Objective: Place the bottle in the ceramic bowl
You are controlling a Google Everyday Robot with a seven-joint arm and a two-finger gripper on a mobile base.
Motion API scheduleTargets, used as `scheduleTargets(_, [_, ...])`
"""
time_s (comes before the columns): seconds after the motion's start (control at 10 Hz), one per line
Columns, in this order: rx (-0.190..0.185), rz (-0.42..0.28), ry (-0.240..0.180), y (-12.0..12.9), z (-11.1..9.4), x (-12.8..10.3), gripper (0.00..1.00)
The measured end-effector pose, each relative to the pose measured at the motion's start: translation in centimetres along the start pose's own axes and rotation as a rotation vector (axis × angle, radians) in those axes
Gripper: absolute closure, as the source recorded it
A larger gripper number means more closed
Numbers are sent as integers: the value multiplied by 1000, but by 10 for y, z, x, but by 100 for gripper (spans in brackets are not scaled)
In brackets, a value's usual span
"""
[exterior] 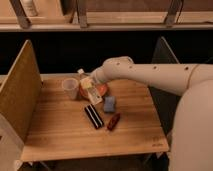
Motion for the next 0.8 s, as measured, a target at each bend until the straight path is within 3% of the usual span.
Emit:
scheduleTargets(0.3, [-6,2,-2,4,1,-1,100])
scheduleTargets(0.5, [13,-4,-13,-8,1,-6,100])
scheduleTargets(0.8, [111,-23,-82,-80,-17,-36,100])
